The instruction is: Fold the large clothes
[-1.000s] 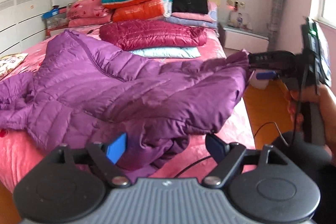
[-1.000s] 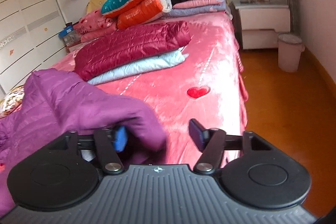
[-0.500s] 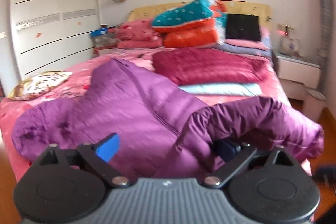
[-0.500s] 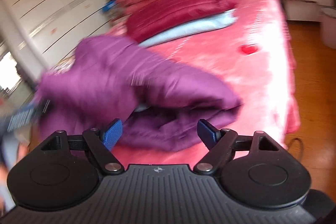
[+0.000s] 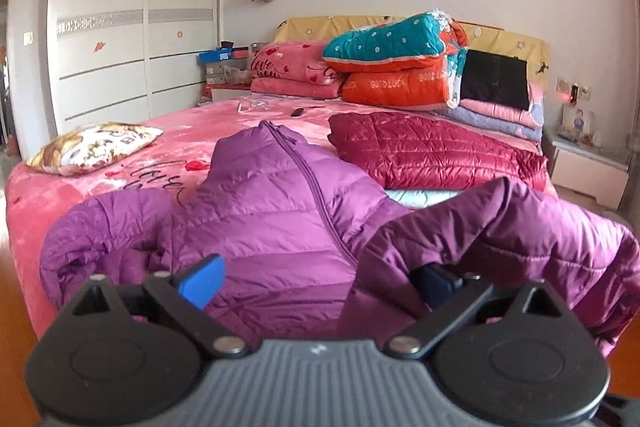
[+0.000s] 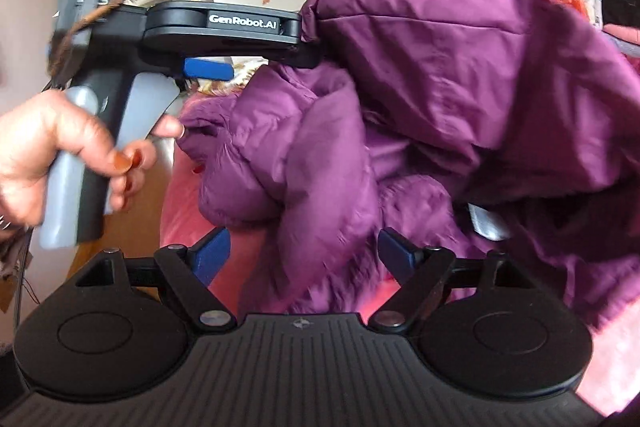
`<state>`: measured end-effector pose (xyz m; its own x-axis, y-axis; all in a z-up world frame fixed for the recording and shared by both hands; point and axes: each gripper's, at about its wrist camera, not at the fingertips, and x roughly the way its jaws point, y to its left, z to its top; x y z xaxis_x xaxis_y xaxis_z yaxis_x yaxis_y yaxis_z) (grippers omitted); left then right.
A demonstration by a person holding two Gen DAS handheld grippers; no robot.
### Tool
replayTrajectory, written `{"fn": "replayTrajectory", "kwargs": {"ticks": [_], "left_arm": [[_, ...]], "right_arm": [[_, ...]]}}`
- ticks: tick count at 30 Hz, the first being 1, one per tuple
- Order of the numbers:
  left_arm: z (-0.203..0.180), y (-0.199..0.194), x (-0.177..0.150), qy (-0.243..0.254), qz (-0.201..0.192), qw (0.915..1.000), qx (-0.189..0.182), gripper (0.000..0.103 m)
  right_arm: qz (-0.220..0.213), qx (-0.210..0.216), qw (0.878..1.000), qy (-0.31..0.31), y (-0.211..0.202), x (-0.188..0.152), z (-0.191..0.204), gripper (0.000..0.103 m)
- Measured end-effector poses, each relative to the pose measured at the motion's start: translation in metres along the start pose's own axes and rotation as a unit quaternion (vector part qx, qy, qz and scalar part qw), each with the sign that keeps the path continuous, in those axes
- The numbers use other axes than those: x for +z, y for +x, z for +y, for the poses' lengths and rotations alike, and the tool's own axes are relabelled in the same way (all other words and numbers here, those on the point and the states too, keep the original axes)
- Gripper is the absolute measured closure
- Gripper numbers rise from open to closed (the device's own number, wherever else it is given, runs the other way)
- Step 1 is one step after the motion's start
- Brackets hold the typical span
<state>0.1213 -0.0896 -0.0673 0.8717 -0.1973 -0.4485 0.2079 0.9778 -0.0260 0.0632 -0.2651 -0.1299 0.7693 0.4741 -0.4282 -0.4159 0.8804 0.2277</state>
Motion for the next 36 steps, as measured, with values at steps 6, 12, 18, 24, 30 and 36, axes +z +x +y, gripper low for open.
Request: {"fn": "replayTrajectory", "kwargs": {"ticks": [6, 12, 18, 24, 30, 36], "left_arm": [[0.013, -0.013, -0.002, -0.023, 0.009, 0.9989, -0.04, 0.004], [0.025, -0.058, -0.004, -0.016, -0.004, 0.9973, -0.072, 0.003], [0.053, -0.121, 0.002, -0.026, -0.057, 0.9972, -0.041, 0.001], [0.067, -0.153, 0.0, -0.021, -0.073, 0.9969, -0.017, 0.001], [0.062, -0.131, -0.018, -0.006, -0.041, 0.999, -0.014, 0.001], [0.062, -0.105, -0.034, -0.016, -0.008, 0.9996, -0.024, 0.001]], "right_arm": [[0.007, 0.006, 0.999, 0.043, 0.038, 0.009, -0.009, 0.053], [0.028, 0.078, 0.996, 0.041, 0.039, 0.011, 0.015, 0.076], [0.045, 0.182, 0.982, -0.022, 0.03, 0.011, 0.09, 0.083], [0.082, 0.275, 0.958, 0.025, 0.044, 0.001, 0.133, 0.082], [0.14, 0.281, 0.948, 0.049, 0.069, -0.017, 0.145, 0.071], [0.139, 0.277, 0.95, 0.03, 0.029, -0.004, 0.123, 0.015]]}}
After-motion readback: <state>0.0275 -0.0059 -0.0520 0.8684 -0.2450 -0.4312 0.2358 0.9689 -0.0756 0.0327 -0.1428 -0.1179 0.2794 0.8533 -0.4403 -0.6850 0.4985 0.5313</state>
